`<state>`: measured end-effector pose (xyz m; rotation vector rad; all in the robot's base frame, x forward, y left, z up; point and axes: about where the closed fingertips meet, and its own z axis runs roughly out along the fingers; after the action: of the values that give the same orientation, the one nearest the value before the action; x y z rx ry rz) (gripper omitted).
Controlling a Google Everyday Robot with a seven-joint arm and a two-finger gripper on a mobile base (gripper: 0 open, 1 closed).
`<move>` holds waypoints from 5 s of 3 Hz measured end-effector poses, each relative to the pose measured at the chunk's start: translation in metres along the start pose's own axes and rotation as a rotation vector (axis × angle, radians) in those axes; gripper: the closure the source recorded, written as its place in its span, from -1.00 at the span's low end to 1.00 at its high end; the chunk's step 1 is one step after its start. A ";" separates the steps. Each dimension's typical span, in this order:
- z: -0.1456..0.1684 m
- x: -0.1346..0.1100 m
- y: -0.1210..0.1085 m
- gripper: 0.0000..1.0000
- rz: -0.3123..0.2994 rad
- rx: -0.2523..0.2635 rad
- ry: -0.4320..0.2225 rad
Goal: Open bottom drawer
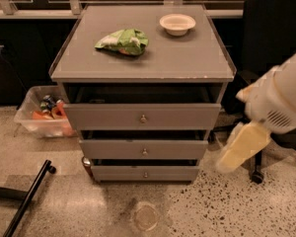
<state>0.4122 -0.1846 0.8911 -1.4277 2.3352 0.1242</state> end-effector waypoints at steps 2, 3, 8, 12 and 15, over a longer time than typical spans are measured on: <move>0.141 0.019 0.069 -1.00 0.203 -0.088 -0.039; 0.163 0.036 0.079 -1.00 0.298 -0.076 -0.025; 0.330 0.105 0.002 -1.00 0.649 0.054 -0.254; 0.471 0.106 -0.023 -1.00 0.727 0.016 -0.394; 0.565 0.120 -0.055 -0.46 0.768 0.118 -0.406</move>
Offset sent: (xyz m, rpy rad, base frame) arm 0.0526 0.0735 -0.2578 0.2700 -0.0889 -0.5929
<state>0.5752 -0.1537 0.3355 -0.3402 2.3472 0.4306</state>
